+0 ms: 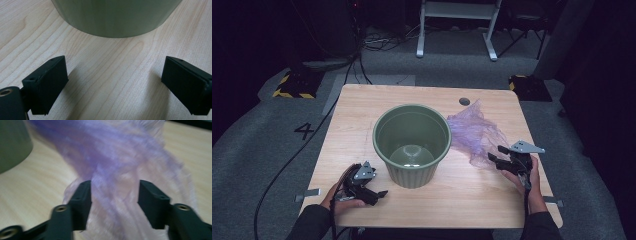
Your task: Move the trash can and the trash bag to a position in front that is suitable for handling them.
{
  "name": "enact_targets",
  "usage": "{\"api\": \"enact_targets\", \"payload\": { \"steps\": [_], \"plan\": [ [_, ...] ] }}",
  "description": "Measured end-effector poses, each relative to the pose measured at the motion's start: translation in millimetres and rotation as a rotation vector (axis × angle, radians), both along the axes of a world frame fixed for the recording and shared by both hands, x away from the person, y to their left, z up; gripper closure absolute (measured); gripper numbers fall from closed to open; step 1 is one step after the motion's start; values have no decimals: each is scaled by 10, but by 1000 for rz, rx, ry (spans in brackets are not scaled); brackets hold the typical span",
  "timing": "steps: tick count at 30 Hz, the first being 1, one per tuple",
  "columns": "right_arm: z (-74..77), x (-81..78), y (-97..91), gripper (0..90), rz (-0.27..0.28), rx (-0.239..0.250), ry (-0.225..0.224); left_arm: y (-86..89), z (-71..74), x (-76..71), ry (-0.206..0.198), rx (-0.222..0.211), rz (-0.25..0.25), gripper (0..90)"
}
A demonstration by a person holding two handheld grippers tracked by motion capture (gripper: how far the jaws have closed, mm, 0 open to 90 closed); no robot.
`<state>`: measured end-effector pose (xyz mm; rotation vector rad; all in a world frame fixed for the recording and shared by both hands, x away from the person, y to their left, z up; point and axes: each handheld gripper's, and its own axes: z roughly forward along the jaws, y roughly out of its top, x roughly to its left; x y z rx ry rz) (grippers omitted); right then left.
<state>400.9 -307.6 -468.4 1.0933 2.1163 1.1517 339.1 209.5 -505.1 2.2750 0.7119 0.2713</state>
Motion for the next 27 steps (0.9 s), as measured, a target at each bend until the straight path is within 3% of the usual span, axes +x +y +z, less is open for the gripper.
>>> {"api": "enact_targets", "payload": {
  "steps": [1,2,5,8,10,11,13,17,18,21,23,27],
  "plan": [
    [0,0,0,384,0,0,0,0,0,0,0,0,0,63],
    [35,-6,10,327,5,0,-26,0,0,0,0,0,0,63],
    [-10,55,11,326,-17,7,12,0,0,0,0,0,0,63],
    [-117,138,8,492,-18,-11,81,0,0,0,0,0,0,63],
    [-166,156,-1,715,17,-25,90,0,0,0,0,0,0,63],
    [-178,157,-12,784,45,-34,90,0,0,0,0,0,0,63],
    [-185,154,-47,874,42,-53,79,0,0,0,0,0,0,63],
    [-192,145,-132,900,42,-68,89,0,0,0,0,0,0,63],
    [-185,126,-183,898,26,-94,84,0,0,0,0,0,0,63],
    [-159,97,-240,881,26,-97,67,0,0,0,0,0,0,63],
    [-123,69,-348,855,-14,-113,47,0,0,0,0,0,0,63],
    [-116,54,-529,818,-77,-96,45,0,0,0,0,0,0,63]
  ]
}}
